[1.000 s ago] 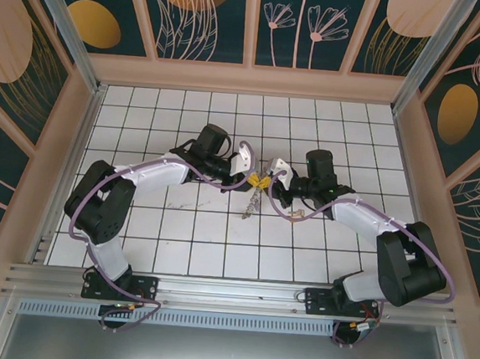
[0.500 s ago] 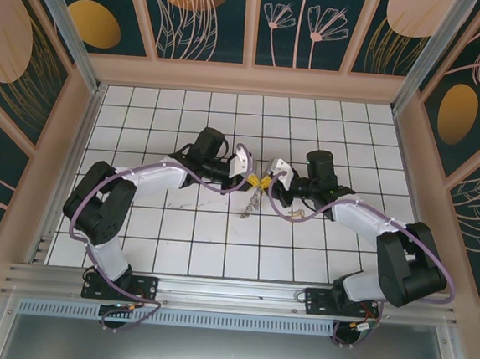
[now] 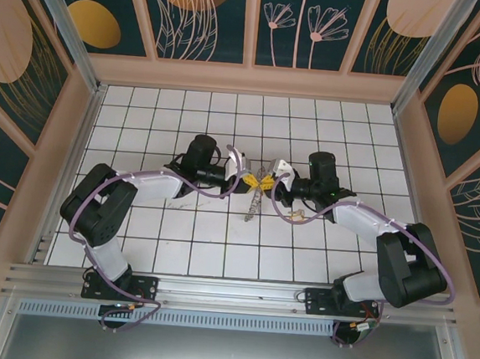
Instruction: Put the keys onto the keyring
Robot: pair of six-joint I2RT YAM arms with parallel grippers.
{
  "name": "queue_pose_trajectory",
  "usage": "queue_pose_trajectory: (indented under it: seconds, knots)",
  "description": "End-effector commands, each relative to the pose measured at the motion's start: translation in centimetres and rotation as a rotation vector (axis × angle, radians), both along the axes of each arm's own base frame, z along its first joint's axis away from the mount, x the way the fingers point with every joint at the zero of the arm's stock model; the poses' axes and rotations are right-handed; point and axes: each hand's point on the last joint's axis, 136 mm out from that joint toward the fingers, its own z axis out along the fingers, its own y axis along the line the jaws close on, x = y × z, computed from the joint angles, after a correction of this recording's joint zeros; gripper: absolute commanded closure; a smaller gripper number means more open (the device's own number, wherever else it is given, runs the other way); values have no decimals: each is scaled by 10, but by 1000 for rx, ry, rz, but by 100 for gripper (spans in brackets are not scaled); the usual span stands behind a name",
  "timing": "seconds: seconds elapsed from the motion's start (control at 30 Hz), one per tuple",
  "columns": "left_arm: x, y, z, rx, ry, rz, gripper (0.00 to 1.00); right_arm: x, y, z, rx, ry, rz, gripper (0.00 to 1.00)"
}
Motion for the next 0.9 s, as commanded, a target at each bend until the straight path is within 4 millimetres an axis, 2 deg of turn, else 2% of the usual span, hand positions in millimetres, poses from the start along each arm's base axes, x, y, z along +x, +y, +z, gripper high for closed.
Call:
queue_pose_trajectory:
  seconds: [0.0,0.27,0.47,0.57,0.63,0.7,0.73,0.77,0.87]
  knots:
    - [-11,-3,40,-113,-73,-75,100,2,-3,6,30,-17,-4,84]
    - [-15,-4,42,-134,-75,-108,100,2,-4,10,59,-5,6,85]
    - [-10,-5,38,-113,-71,-88,100,1,-3,18,79,-9,12,100]
    - [-6,-4,28,-60,-62,-75,100,1,-2,23,80,-17,17,100]
    - [-5,-3,24,-29,-63,-72,93,1,-1,25,72,-16,19,100]
    - [-4,-3,21,-2,-63,-72,92,2,-1,27,66,-22,18,100]
    - [-4,-1,5,32,-34,-72,90,2,-1,28,63,-26,16,100]
    - [1,-4,10,40,-48,-71,88,1,0,29,60,-29,16,100]
    - [4,-4,5,84,-42,-70,84,2,1,30,44,-37,13,100]
